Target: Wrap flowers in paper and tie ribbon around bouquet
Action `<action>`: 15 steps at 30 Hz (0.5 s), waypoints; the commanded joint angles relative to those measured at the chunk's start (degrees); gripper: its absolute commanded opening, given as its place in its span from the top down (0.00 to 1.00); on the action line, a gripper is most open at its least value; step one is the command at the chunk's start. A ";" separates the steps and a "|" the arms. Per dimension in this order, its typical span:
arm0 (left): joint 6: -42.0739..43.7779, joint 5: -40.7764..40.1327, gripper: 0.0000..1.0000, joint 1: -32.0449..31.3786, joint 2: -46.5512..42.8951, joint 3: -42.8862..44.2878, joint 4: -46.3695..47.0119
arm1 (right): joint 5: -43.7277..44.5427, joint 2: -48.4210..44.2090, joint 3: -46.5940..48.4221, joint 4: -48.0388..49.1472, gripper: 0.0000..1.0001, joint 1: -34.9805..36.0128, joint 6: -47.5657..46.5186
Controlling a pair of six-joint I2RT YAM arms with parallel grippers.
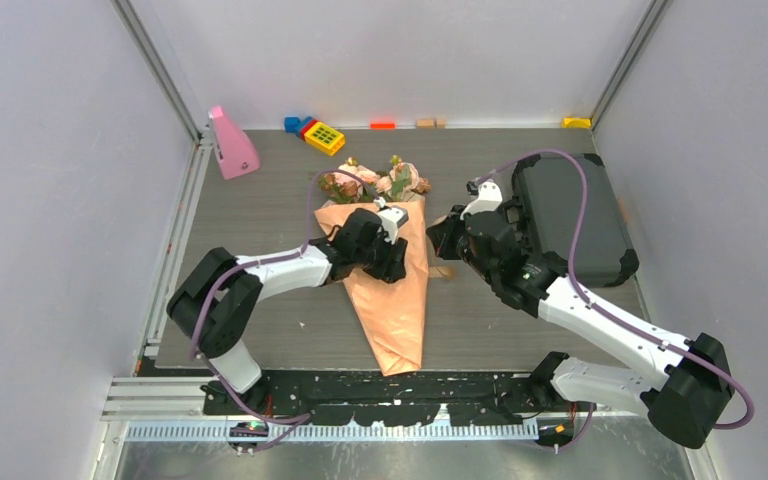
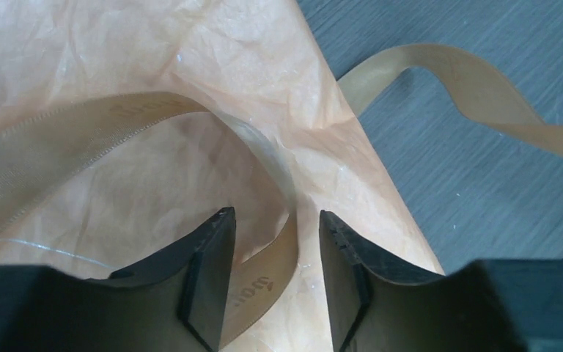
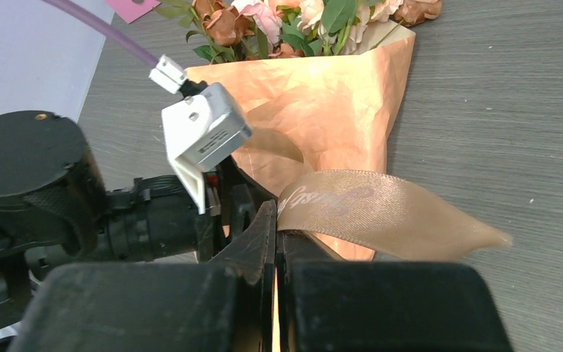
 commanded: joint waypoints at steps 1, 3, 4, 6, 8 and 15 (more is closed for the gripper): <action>1.30 -1.52 0.55 -0.40 2.78 3.57 0.51 | -0.50 -0.24 -0.35 3.77 0.99 -0.28 1.05; 1.31 -1.97 0.62 -0.56 3.38 4.00 0.76 | -0.88 -0.19 -0.31 3.86 0.99 -0.34 1.22; 1.33 -2.64 0.67 -0.71 3.38 4.24 0.76 | -0.98 -0.12 -0.35 3.87 0.99 -0.31 1.25; 1.48 -3.77 0.76 -0.81 2.88 4.18 0.68 | -1.09 -0.10 -0.27 3.93 0.99 -0.35 1.34; 1.46 -4.60 0.84 -0.85 1.49 3.76 0.59 | -1.06 -0.10 -0.25 3.96 0.99 -0.38 1.38; -2.16 -2.73 1.00 -0.85 -6.23 -0.44 3.91 | -1.21 -0.36 0.37 3.80 0.99 -0.57 1.80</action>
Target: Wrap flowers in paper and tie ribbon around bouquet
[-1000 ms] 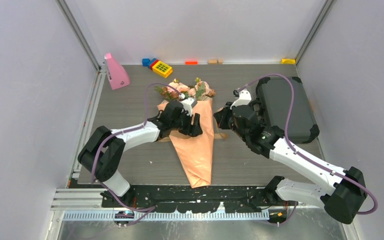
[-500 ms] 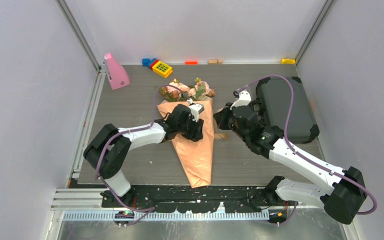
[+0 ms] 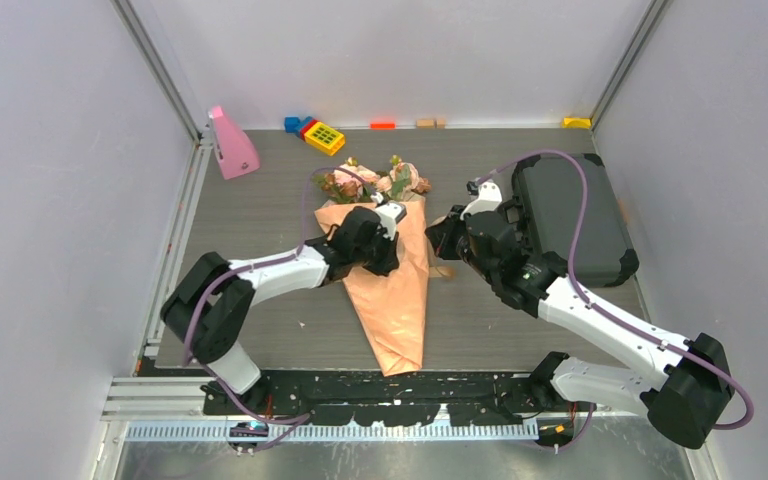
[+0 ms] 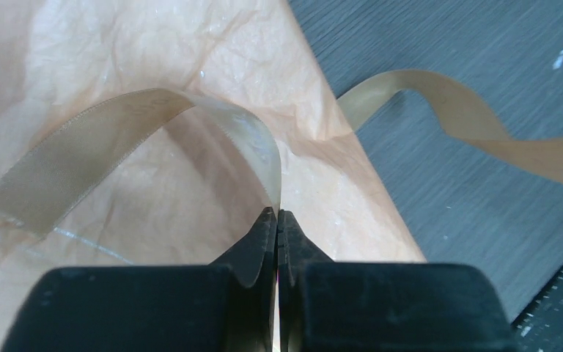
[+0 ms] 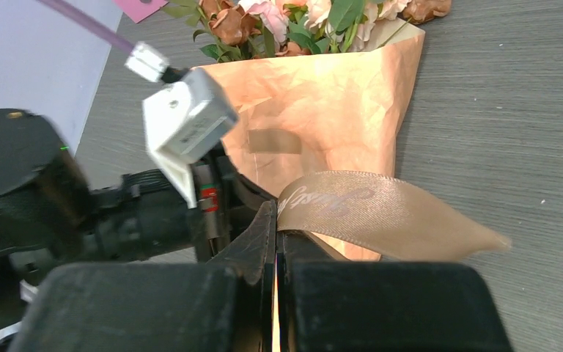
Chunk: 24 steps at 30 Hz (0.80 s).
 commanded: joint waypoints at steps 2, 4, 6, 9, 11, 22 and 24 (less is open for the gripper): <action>-2.75 3.18 1.00 -0.22 -10.18 -4.02 6.15 | -1.70 -0.41 1.52 3.21 0.99 -0.24 0.73; -3.09 6.47 1.00 -0.21 -13.23 -6.36 9.05 | -5.07 -0.17 2.36 4.16 0.99 -0.25 0.09; -3.11 9.83 1.00 -0.21 -16.04 -8.61 12.65 | -9.66 0.39 3.26 6.30 0.99 -0.25 -0.86; -2.97 13.32 0.99 -0.21 -18.44 -11.09 17.35 | -18.72 1.54 5.33 8.62 0.99 -0.25 -2.11; -2.89 13.64 0.99 -0.21 -19.23 -12.17 19.44 | -23.19 2.37 7.16 9.69 0.99 -0.24 -2.26; -2.27 14.46 0.97 -0.21 -20.92 -15.20 28.63 | -25.63 6.47 13.89 9.48 0.99 -0.24 0.31; -2.04 14.26 0.96 -0.21 -20.88 -15.31 28.92 | -25.34 7.18 14.55 9.06 0.99 -0.24 0.82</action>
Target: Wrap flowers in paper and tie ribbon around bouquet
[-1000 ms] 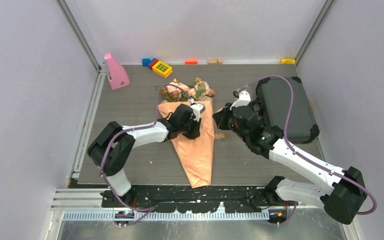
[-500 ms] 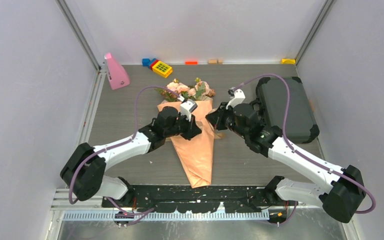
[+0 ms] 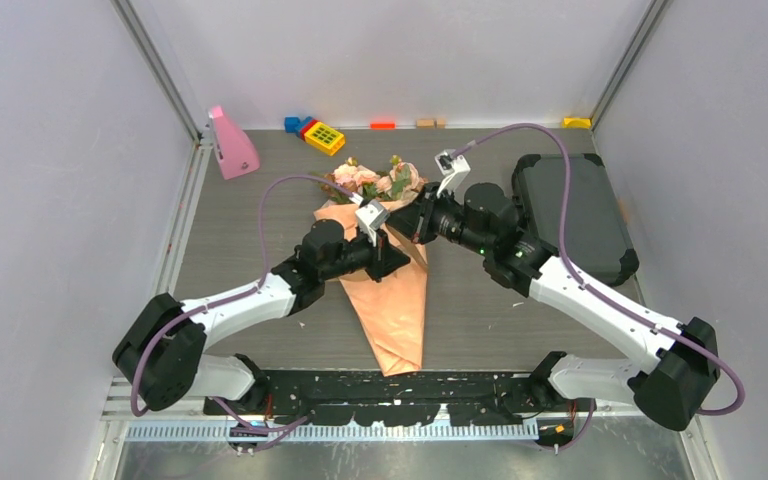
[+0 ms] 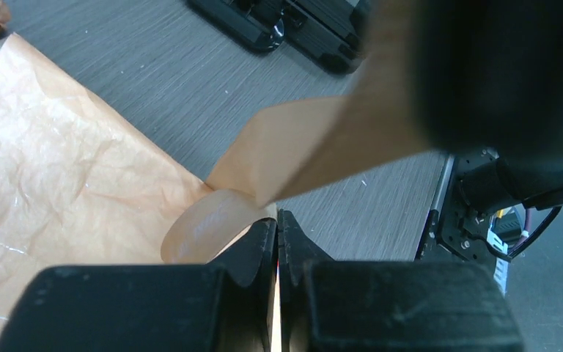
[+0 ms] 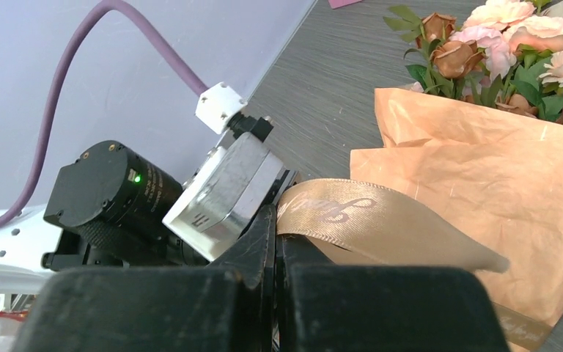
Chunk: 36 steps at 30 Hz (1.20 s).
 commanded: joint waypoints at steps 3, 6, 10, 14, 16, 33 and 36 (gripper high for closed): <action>1.10 -3.39 0.92 -0.21 -1.21 -0.74 6.00 | -1.09 1.53 3.69 2.26 0.99 0.00 2.16; 1.01 -6.86 0.90 -0.21 -1.35 -1.46 7.42 | -0.42 1.18 3.78 1.49 0.99 0.00 3.16; 1.51 -9.05 0.89 -0.21 -1.91 -2.27 8.41 | 1.90 -0.13 3.23 0.22 0.99 -0.01 4.02; 1.91 -6.33 0.86 -0.21 -2.26 -2.97 10.50 | 2.95 -0.25 3.15 -0.21 0.99 -0.03 5.20; 2.33 -3.99 0.84 -0.21 -2.08 -3.23 11.46 | 2.94 0.34 3.37 -0.10 0.99 0.00 5.89; 3.22 -5.37 0.56 -0.21 4.39 -3.57 21.43 | 0.14 0.94 2.91 0.29 0.99 0.06 11.06; 4.51 -6.11 0.56 -0.21 4.33 -3.39 21.43 | 0.90 -0.25 2.75 -0.94 0.99 0.07 10.94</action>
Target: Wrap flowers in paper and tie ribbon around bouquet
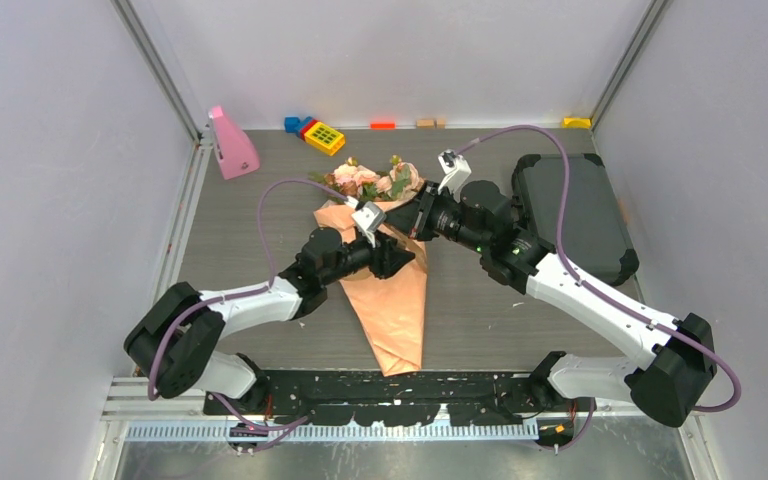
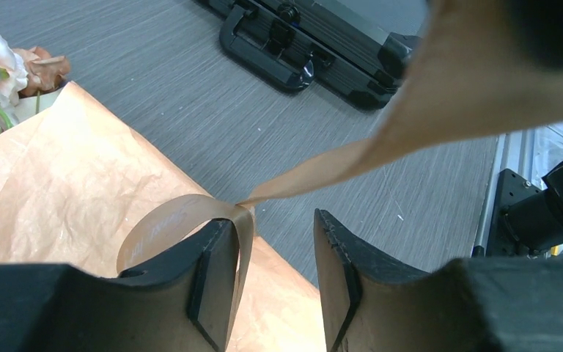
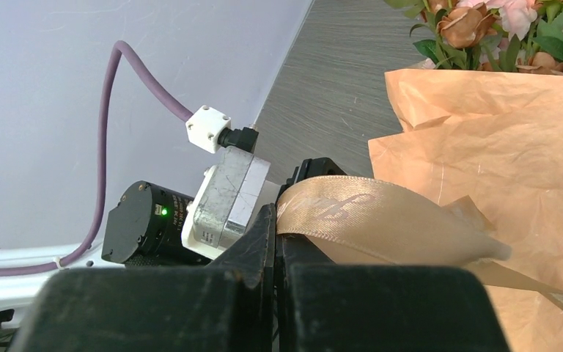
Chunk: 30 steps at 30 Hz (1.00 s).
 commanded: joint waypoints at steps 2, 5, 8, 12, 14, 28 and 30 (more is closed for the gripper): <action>3.50 -1.91 0.56 -0.21 -0.64 0.81 4.33 | 0.89 -3.24 1.36 -0.63 0.99 0.03 0.62; 4.06 -0.56 0.56 -0.21 -1.36 0.77 3.98 | 1.85 -4.63 1.21 -2.16 0.99 0.04 0.04; 4.46 0.58 0.56 -0.21 -1.57 0.67 3.68 | 1.41 -4.95 1.34 -2.99 0.99 0.02 0.10; 4.30 2.06 0.56 -0.21 -1.28 0.50 3.87 | 2.41 -5.53 1.53 -4.08 0.99 0.03 -0.39; 4.14 2.40 0.56 -0.21 -1.19 0.52 3.96 | 2.38 -5.33 1.74 -4.37 0.99 0.03 -0.46; -0.32 4.51 0.63 -0.21 3.55 0.92 10.22 | -1.96 2.24 3.08 4.01 0.99 0.01 2.44; -0.37 4.04 0.76 -0.21 3.64 0.90 10.12 | -1.79 2.29 3.01 4.22 0.99 -0.04 2.49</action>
